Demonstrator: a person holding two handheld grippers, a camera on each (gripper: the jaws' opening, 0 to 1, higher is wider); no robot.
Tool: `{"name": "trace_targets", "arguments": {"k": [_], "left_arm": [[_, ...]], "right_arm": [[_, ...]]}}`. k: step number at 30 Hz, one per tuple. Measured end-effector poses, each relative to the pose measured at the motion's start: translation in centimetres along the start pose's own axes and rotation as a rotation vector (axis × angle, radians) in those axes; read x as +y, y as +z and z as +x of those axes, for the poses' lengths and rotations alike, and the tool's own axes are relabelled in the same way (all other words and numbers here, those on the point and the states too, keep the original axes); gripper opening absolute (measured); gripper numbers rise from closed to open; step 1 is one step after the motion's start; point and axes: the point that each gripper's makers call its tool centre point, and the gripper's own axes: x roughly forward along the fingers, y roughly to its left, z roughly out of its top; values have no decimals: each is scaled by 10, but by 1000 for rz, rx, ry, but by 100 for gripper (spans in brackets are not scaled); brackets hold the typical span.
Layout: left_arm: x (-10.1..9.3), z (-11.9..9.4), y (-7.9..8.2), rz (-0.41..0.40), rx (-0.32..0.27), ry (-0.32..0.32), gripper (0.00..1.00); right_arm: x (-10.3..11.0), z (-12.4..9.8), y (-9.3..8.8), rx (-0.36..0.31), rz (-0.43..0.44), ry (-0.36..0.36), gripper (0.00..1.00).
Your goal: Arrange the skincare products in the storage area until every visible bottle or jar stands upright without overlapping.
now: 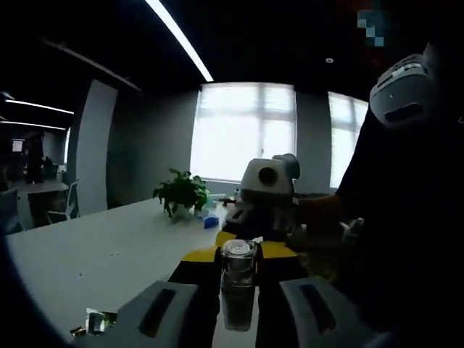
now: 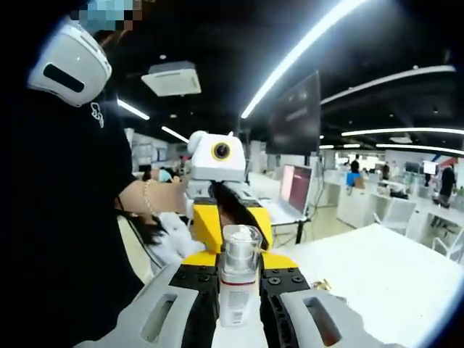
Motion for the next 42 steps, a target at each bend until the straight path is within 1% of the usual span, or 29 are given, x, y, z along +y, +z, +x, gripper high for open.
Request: {"name": "trace_targets", "arguments": {"k": [1, 4, 6, 7, 8, 9, 12, 14, 16, 17, 19, 22, 26, 28, 30, 34, 37, 42], "left_arm": [[2, -1, 2, -5, -11, 8, 17], [4, -4, 14, -34, -73, 8, 17], [5, -5, 18, -25, -68, 7, 17], [4, -5, 17, -15, -53, 8, 17], [2, -4, 15, 11, -26, 2, 17], [0, -3, 14, 24, -19, -5, 17], [-6, 3, 14, 47, 2, -20, 17], [-7, 5, 12, 61, 13, -22, 17], [-7, 6, 10, 67, 28, -25, 17], [-8, 7, 8, 69, 38, -32, 17], [-10, 8, 8, 76, 40, -33, 17], [-11, 9, 7, 77, 41, -39, 17], [-14, 11, 9, 55, 13, -54, 17], [-13, 11, 9, 49, 5, -52, 17], [-14, 12, 7, 54, 15, -54, 17], [-13, 14, 7, 44, 13, -48, 18], [-13, 15, 5, 38, 11, -43, 19], [-10, 15, -2, 23, 23, -32, 20]], "right_arm": [[0, 1, -1, 4, -1, -7, 13], [3, 1, -20, 85, -5, -12, 18], [4, 1, -29, 105, 5, -8, 20], [5, 0, -30, 96, 7, -11, 21], [5, -1, -29, 87, 22, -14, 21], [3, -3, -33, 86, 31, -13, 21], [2, -4, -32, 94, 22, -22, 15], [0, -7, -31, 97, 23, -21, 14], [-3, -8, -27, 76, 37, -14, 14], [1, -8, -22, 56, 42, -9, 13], [1, -9, -20, 45, 46, -7, 12], [4, -8, -21, 44, 56, 6, 12], [8, -9, -19, 11, 99, 30, 12], [9, -9, -19, 0, 97, 30, 11], [10, -8, -21, 0, 76, 28, 10], [9, -9, -20, -22, 82, 32, 10], [8, -8, -22, -21, 83, 32, 10], [9, -8, -25, -18, 86, 41, 10]]}}
